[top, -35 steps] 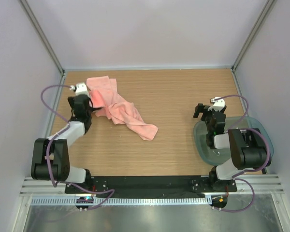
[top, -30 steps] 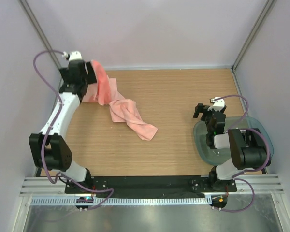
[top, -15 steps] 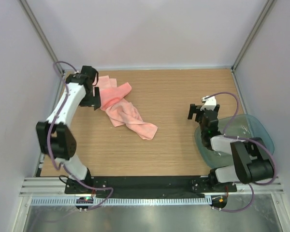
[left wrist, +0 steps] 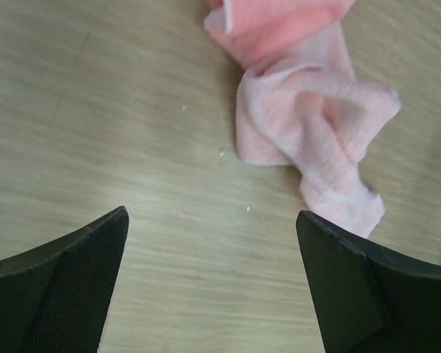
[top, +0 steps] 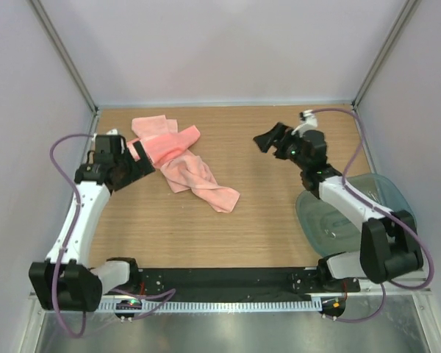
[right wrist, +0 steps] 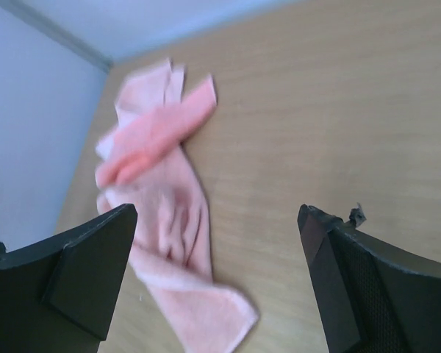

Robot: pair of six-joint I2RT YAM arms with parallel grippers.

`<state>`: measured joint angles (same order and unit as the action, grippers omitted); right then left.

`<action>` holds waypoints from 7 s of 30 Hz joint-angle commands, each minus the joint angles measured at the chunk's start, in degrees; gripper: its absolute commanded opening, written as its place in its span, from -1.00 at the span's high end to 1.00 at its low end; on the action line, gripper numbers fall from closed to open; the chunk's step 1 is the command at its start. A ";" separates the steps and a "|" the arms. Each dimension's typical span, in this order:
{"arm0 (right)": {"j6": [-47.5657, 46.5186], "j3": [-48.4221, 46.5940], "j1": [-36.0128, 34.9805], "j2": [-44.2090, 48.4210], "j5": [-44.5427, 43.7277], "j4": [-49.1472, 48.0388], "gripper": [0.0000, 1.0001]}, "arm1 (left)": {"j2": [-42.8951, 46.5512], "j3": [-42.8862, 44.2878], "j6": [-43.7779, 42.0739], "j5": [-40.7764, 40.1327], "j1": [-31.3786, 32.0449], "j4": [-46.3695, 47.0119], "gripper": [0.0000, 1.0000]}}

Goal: Roll the towels
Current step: Move the towel to the center of the board

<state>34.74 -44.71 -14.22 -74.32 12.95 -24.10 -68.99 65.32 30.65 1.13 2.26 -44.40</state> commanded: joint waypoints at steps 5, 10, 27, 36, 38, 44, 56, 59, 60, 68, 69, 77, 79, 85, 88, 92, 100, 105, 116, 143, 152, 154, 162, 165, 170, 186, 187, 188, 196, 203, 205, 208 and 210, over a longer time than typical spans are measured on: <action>-9.78 -17.15 -18.47 -13.00 -5.21 28.39 -0.97 | 19.85 -13.63 0.46 -3.41 -0.06 6.61 -0.91; -13.64 -26.99 -27.95 -24.88 -10.75 31.56 -0.95 | 20.30 -16.90 1.59 -6.22 0.02 5.65 -0.87; -17.86 -55.13 -33.77 -49.34 -22.53 49.84 0.19 | 18.37 -16.19 0.72 -5.61 0.11 4.06 -0.85; -21.91 -53.38 -33.60 -36.97 -24.99 53.89 -0.31 | 16.10 -15.14 1.42 -8.33 2.21 4.68 -0.70; -22.87 -52.33 -33.60 -35.11 -25.08 54.07 -0.51 | 14.25 -13.56 1.86 -10.26 4.23 4.68 -0.70; -23.49 -45.57 -31.32 -31.50 -23.59 51.97 -0.11 | 6.69 -10.31 4.68 -12.63 7.66 6.08 -0.69; -23.05 -42.12 -29.11 -36.06 -14.97 47.04 -0.62 | -9.57 -2.67 4.60 -18.26 11.19 12.14 -0.79; -22.79 -43.97 -29.11 -39.49 -13.75 47.56 -0.52 | -17.38 4.27 2.23 -20.19 10.92 12.32 -0.86; -22.70 -44.23 -29.11 -40.54 -13.65 47.65 -0.39 | -21.67 6.20 1.69 -20.37 10.75 12.24 -0.88; -22.70 -42.13 -28.67 -41.34 -13.65 48.35 0.51 | -40.33 20.10 1.69 -15.90 7.23 11.44 -0.80; -22.70 -41.87 -28.59 -41.17 -13.74 48.27 0.53 | -41.30 20.72 1.95 -15.54 7.14 11.62 -0.79; -22.79 -43.62 -27.97 -42.04 -14.97 50.20 0.60 | -44.84 22.40 3.01 -13.25 7.05 12.06 0.32; -22.09 -44.67 -26.31 -42.22 -13.67 50.55 0.62 | -43.34 21.96 2.22 -15.00 7.05 11.97 0.59; -16.81 -48.89 -17.18 -42.22 -6.62 51.51 0.78 | -34.99 25.11 -0.15 -19.05 6.61 6.79 0.99; -17.16 -54.77 -14.53 -43.35 -8.28 53.71 0.82 | -29.81 26.96 -1.91 -20.10 6.61 3.37 1.00; -16.03 -67.92 -7.17 -47.48 -11.71 58.63 0.88 | -22.08 26.62 -3.49 -20.73 6.61 0.46 0.99; -2.43 -98.01 8.93 -64.53 -11.81 66.29 0.98 | -8.81 22.75 -4.46 -13.08 6.61 -2.87 0.99; -1.69 -96.54 11.50 -63.50 -12.41 65.66 0.30 | -4.23 21.08 -3.50 -5.21 6.79 -3.32 0.99; -5.65 -62.54 4.30 -38.10 -19.02 57.23 -0.91 | 3.86 13.01 4.57 10.91 7.84 3.26 0.25; -6.09 -29.74 -22.78 -26.49 -9.52 51.43 -0.80 | -6.06 -9.16 8.90 -4.29 7.76 9.95 -0.24; -6.88 -29.03 -22.70 -25.78 -9.00 52.05 -0.79 | -9.14 -10.39 10.13 -8.24 7.58 9.51 -0.20; -6.88 -28.86 -22.78 -25.87 -9.08 52.05 -0.79 | -9.58 -10.82 10.13 -8.16 7.58 9.95 -0.20; -7.14 -28.59 -22.70 -26.40 -9.17 51.96 -0.76 | -12.83 -11.44 10.13 -7.98 7.67 11.35 -0.16; -7.32 -28.68 -22.78 -26.40 -9.35 52.13 -0.75 | -13.54 -11.62 10.30 -7.54 7.67 12.23 -0.11; -7.67 -28.68 -22.78 -26.57 -9.61 52.40 -0.73 | -14.15 -11.62 10.57 -6.23 7.58 13.11 0.04; -8.11 -27.63 -22.78 -26.84 -9.61 52.22 -0.68 | -13.19 -12.32 9.86 -4.12 7.67 14.52 0.88; -8.11 -27.54 -22.70 -26.75 -9.61 52.14 -0.69 | -13.01 -12.23 9.86 -4.03 7.67 14.52 0.84; -8.11 -27.54 -22.78 -26.75 -9.61 52.13 -0.69 | -12.92 -12.41 9.86 -3.94 7.67 14.52 0.79; -8.11 -27.54 -22.78 -26.93 -9.52 52.22 -0.68 | -11.61 -13.81 9.95 -5.17 7.76 13.64 0.56; -8.02 -27.54 -22.70 -27.19 -9.26 52.05 -0.68 | -10.55 -14.87 10.04 -6.49 7.67 13.20 0.53; -8.02 -27.54 -22.78 -27.19 -9.26 52.05 -0.68 | -10.64 -14.96 10.04 -6.40 7.67 13.20 0.53; -8.11 -27.45 -22.78 -27.19 -9.26 52.05 -0.68 | -10.90 -14.96 9.95 -6.22 7.67 13.38 0.56; -8.11 -27.45 -22.70 -27.19 -9.26 52.13 -0.68 | -11.16 -14.78 9.86 -6.22 7.76 13.38 0.57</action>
<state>27.11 -72.40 -36.69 -103.11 3.18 28.73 -81.23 50.57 40.47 -4.47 10.02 -31.97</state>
